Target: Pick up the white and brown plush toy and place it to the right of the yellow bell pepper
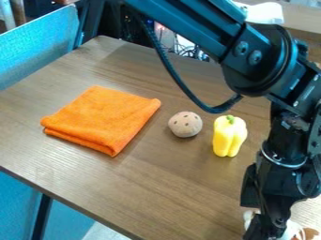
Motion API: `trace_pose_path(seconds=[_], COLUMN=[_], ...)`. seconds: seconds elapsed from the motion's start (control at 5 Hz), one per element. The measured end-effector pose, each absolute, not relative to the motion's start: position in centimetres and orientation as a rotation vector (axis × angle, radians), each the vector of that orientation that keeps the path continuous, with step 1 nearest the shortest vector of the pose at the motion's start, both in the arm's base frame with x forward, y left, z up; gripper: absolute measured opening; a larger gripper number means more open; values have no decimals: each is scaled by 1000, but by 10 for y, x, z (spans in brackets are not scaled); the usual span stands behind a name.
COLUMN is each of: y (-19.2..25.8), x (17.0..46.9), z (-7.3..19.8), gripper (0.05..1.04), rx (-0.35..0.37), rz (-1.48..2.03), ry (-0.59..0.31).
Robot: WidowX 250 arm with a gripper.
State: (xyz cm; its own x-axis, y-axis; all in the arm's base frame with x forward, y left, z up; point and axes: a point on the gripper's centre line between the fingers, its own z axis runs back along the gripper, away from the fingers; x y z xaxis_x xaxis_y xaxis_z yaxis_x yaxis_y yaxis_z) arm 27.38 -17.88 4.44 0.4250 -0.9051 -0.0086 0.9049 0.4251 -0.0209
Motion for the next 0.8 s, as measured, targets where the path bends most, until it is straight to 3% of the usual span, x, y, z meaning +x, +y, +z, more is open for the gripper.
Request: trace_pose_path(seconds=[0.4, 0.6, 0.8], y=[-184, -185, -186], x=[280, 282, 280], z=[32, 31, 27], gripper=[1000, 940, 707], rx=[-16, -18, -26], rz=[-1120, -1073, -998], ry=[21, 9, -5])
